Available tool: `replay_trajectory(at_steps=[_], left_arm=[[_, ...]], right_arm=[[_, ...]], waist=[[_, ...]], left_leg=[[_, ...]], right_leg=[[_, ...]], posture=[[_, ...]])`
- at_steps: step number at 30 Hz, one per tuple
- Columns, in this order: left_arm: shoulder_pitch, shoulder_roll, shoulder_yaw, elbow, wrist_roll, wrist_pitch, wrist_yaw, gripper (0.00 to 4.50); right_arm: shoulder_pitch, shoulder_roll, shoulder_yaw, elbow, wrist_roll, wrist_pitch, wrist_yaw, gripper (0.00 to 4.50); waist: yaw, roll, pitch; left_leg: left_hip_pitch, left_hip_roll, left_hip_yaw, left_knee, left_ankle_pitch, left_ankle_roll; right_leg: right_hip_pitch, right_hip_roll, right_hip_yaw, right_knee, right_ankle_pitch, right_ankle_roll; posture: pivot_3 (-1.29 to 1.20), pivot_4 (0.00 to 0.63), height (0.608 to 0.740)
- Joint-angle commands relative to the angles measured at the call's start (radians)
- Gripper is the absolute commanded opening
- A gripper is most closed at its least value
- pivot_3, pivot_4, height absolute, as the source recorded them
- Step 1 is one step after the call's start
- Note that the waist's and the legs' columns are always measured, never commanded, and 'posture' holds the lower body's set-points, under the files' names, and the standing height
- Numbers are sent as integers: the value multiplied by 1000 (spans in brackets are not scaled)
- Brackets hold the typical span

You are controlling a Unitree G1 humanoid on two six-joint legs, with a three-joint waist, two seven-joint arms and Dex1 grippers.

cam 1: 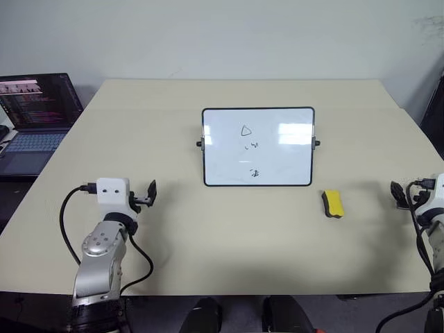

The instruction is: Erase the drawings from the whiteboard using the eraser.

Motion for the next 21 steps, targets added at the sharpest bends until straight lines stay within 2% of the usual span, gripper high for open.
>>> replay_trajectory(at_steps=[1, 5, 12, 16, 21], left_arm=[[-14, 14, 25, -27, 7, -27, 12, 4500], [-14, 18, 48, -13, 19, -16, 43, 4500], [-43, 87, 64, 40, -30, -19, -58, 4500], [-80, 134, 122, 99, -111, -1, -132, 4500], [-183, 213, 109, 127, -195, 66, -261, 4500]], right_arm=[[-10, -36, -46, -12, 32, -10, 33, 4478], [-1, -30, -70, -48, 53, -12, 38, 4478], [56, 8, -101, -233, 105, 63, 9, 4478], [111, 48, -108, -424, 165, 183, -16, 4478], [199, 78, -104, -674, 187, 280, -54, 4478]], waist=[[0, 0, 0], [-1, 0, 0], [0, 0, 0], [1, 0, 0], [1, 0, 0]], left_leg=[[0, 0, 1, 0, 0, 0], [1, 0, 3, 2, 0, 1], [1, 0, 4, 1, 0, 1], [1, 1, 4, 1, 0, 1], [1, 1, 4, 1, -1, 1]], right_leg=[[0, 0, 0, 0, 0, 0], [0, 0, 3, 0, 1, 1], [-1, 0, 10, 0, 1, 2], [-1, 0, 11, 0, 1, 2], [-2, 0, 11, 0, 1, 2]], posture=[[0, 150, 740], [0, 150, 740], [0, 150, 740], [0, 150, 740], [0, 150, 740]])
